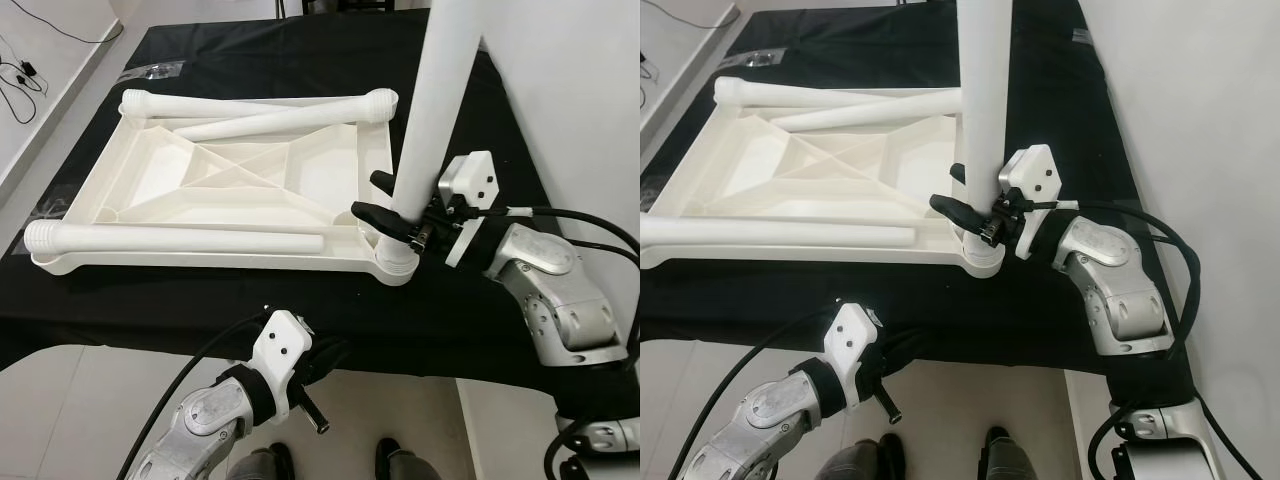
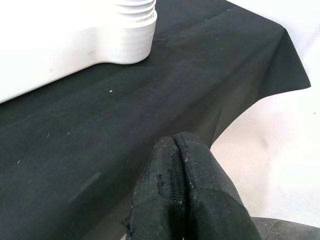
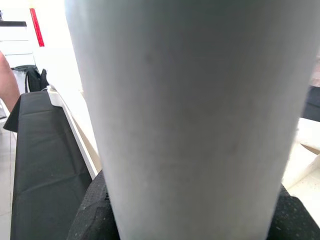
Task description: Building children table
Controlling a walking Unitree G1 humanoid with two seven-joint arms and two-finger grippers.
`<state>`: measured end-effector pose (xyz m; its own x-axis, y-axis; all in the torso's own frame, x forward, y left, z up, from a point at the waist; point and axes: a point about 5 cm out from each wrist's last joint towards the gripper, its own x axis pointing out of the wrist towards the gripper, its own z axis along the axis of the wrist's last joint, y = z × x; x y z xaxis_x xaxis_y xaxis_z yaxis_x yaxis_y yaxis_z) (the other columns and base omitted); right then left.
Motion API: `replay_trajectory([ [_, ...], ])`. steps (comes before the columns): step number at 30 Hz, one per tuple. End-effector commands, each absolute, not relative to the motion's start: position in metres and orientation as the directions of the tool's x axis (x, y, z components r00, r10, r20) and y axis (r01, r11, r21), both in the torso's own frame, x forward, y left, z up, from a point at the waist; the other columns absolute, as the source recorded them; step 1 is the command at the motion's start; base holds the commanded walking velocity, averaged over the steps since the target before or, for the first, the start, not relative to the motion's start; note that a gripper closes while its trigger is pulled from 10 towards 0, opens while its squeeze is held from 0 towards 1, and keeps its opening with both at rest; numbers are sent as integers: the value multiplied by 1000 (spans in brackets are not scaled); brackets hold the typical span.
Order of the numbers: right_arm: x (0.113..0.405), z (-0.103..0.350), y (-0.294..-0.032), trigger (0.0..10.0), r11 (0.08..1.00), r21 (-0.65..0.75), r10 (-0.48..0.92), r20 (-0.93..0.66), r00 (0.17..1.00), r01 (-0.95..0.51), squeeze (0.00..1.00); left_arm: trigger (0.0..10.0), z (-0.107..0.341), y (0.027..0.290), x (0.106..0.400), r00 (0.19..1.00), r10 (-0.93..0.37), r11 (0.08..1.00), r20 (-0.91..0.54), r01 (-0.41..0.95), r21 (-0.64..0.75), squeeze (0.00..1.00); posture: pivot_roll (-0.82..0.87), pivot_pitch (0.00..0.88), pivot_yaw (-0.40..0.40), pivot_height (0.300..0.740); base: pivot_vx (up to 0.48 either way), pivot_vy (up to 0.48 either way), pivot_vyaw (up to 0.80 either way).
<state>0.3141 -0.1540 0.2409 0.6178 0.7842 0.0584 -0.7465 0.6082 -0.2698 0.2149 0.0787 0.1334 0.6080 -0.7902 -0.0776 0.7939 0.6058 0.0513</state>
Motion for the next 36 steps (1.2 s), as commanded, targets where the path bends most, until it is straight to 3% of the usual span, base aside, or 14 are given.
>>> replay_trajectory([
  [1, 320, 196, -163, 10000, 680, -89, 716, -133, 685, -728, 0, 10000, 129, 81, 213, 611, -786, 610, -96, 791, 40, 0, 86, 266, 55, 740, 0, 0, 0],
  [17, 321, 180, -161, 10000, 751, 111, 652, -278, 705, -651, 0, 10000, 130, 80, 212, 613, -784, 613, -94, 790, 39, 0, 86, 276, 50, 740, 0, 0, 0],
  [36, 313, 154, -167, 10000, 796, 200, 599, -395, 697, -571, 0, 10000, 129, 79, 212, 610, -787, 609, -93, 792, 37, 0, 84, 276, 51, 740, 0, 0, 0],
])
